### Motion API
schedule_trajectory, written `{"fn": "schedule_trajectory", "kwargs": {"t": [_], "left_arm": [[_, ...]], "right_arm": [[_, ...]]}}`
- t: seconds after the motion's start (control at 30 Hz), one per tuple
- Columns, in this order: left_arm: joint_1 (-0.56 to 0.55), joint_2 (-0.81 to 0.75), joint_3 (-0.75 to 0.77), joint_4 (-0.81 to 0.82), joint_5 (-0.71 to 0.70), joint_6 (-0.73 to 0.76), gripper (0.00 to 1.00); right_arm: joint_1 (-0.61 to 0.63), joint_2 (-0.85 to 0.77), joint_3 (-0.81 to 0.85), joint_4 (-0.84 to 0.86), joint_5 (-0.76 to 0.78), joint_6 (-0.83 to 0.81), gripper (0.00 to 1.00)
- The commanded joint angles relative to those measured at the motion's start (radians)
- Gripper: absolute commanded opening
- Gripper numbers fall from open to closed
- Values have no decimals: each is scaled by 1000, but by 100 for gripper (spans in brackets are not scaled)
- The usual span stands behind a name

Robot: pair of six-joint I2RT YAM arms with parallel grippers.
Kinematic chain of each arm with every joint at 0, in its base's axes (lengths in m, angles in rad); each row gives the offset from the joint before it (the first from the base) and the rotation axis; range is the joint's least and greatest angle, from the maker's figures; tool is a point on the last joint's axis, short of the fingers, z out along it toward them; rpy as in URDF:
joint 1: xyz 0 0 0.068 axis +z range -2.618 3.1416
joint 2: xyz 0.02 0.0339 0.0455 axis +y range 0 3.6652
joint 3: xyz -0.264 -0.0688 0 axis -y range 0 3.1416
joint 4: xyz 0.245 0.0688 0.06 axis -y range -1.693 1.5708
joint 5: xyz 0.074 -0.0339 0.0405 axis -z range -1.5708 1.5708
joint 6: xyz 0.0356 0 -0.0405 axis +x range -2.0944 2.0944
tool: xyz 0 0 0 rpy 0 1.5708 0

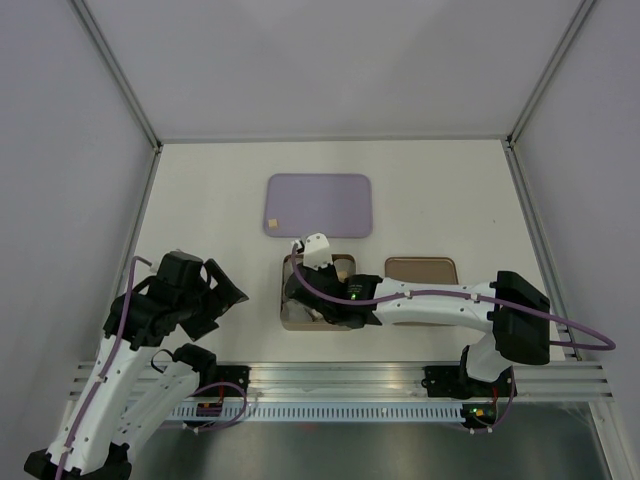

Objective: Pack the chocolate

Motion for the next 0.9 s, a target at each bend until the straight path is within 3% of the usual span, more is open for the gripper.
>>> {"fn": "schedule_trajectory", "kwargs": {"t": [0.0,0.4,0.53,0.87], "left_arm": [[-3,-10,-6,-11,-15,-27,100],[-3,-15,-1,-13,-20,-32,100],[-3,-16,-3,-17,-21,-32,100],[-3,-26,2,-31,-32,-32,100]], "right_arm": [[5,-20,-8,23,15,27,18],[7,-4,-7,63,46,35,24],[7,-3,-8,69,55,38,31],[7,-3,-7,68,61,45,38]]}}
